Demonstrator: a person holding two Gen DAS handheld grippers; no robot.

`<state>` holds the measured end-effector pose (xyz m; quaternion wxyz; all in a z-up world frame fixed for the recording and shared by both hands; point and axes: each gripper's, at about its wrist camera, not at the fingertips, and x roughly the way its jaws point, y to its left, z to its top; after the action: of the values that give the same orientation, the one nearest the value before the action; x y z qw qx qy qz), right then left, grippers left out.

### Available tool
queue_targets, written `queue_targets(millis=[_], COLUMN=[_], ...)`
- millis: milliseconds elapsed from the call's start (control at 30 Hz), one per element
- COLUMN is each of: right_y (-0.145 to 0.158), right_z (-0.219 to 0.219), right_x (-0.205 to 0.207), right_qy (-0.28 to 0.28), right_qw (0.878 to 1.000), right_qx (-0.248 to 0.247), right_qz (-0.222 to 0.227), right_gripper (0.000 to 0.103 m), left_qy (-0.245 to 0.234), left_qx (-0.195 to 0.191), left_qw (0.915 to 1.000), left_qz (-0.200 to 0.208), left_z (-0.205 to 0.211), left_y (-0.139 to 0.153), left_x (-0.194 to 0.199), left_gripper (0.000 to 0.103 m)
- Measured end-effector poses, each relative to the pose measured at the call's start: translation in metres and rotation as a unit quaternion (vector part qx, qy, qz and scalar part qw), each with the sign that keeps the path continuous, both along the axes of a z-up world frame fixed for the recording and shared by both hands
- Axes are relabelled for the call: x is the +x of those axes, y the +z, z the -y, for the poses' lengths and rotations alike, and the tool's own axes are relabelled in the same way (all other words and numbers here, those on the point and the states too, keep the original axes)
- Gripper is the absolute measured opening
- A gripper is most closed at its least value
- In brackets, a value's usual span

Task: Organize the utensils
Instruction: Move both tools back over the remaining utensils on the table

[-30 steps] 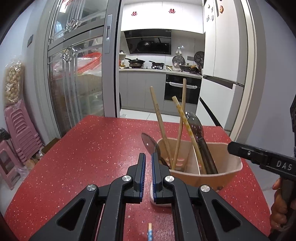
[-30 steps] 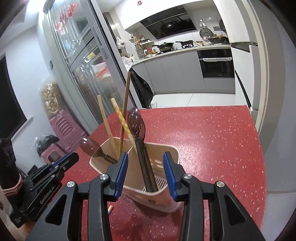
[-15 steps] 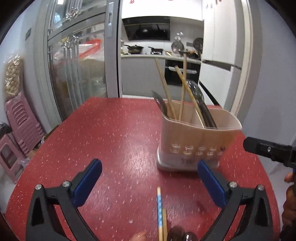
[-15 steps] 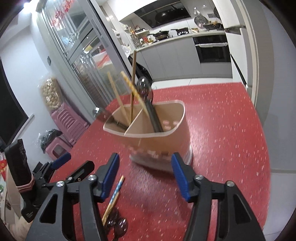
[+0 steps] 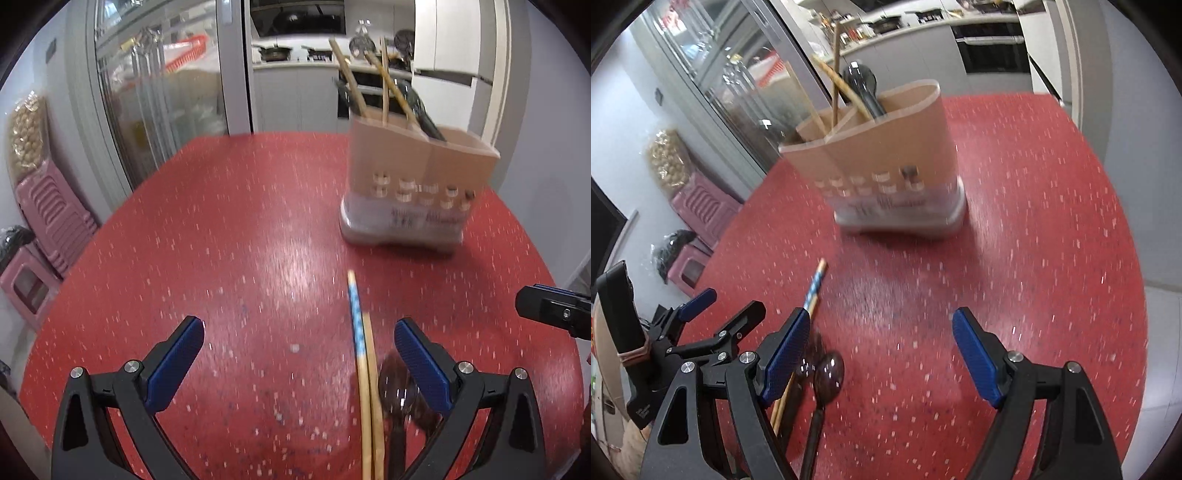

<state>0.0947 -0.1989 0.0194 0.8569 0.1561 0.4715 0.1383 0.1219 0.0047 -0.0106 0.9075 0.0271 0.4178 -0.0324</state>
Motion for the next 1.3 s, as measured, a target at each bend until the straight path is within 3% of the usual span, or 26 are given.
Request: queue_targets(millis=[367,900,1300], right_y=[-0.032,-0.042,-0.046], right_z=[-0.023,-0.067,-0.087], right_x=[-0.017,-0.058,-0.064], right_qy=[0.005,0.052,0.056], right_qw=[0.997,0.987,0.978], right_qx=[-0.038,-0.132,-0.192], right_qz=[-0.066,-0.079,-0.065], right_gripper=[0.082,0.082,0.082], left_qy=[0.004,-0.015,-0.014], left_qx=[-0.013,-0.014,-0.020], left_qw=[0.9972,0.9956,0.9954], left_qz=[-0.073,-0.092,-0.092], left_z=[-0.023,-0.022,-0.028], left_y=[-0.044,-0.046,-0.045], left_x=[-0.008,-0.039,-0.043], left_gripper=[0.103,0.103,0.103])
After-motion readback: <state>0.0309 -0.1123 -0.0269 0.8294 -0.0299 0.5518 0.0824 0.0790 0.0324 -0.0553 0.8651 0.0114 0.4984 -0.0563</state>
